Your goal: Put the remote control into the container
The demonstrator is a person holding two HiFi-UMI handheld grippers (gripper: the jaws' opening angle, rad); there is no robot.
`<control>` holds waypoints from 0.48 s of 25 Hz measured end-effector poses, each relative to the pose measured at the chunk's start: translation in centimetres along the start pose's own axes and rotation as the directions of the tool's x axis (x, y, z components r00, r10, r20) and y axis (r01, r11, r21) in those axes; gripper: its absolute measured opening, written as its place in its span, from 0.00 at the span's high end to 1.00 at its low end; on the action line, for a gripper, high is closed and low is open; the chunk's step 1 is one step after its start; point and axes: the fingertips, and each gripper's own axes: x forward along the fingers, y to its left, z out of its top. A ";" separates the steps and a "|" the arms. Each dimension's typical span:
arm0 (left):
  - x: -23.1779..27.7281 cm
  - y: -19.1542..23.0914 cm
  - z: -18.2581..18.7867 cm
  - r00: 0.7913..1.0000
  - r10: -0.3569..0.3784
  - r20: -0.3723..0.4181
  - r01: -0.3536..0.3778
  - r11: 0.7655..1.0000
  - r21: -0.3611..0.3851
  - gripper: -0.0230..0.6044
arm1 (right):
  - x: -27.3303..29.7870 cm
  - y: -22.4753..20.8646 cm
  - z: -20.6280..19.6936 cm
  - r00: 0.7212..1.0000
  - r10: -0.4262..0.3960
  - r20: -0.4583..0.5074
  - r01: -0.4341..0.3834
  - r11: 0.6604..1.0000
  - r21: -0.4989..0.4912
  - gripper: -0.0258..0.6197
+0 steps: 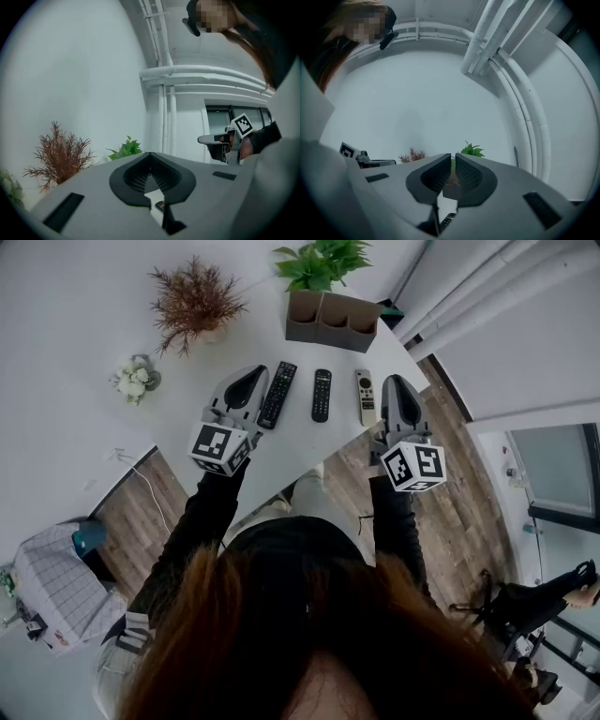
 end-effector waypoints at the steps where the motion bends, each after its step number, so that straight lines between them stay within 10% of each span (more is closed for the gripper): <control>1: 0.6 0.0 -0.1 1.000 0.001 -0.002 -0.001 1.000 -0.001 0.95 | 0.2 -0.5 -0.1 1.000 -0.009 -0.004 0.009 1.000 -0.006 0.93; 12: 5.5 1.3 -3.9 0.998 0.026 -0.061 -0.027 0.999 -0.028 0.95 | 3.1 -4.6 -4.0 0.995 -0.035 -0.098 0.039 0.998 0.042 0.93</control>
